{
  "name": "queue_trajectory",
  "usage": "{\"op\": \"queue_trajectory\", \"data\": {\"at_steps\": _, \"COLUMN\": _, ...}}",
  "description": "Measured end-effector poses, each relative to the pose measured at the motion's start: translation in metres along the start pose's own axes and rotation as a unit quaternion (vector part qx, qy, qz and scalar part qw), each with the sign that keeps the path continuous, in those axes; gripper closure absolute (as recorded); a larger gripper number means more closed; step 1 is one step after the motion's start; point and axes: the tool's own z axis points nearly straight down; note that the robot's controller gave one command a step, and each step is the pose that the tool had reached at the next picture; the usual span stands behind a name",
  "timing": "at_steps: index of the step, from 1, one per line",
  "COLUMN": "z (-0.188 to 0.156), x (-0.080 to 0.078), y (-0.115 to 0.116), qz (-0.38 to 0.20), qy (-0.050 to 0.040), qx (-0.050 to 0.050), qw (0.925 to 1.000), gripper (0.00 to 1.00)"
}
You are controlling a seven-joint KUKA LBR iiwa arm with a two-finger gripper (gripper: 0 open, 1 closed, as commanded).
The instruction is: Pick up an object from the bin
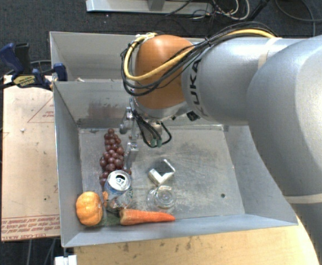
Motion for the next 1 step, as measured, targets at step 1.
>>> {"op": "queue_trajectory", "data": {"at_steps": 1, "z": 0.0339, "x": -0.0082, "y": 0.0118, "qz": -0.151, "qy": -0.0032, "qx": 0.000, "qw": 0.9885, "gripper": 0.00}}
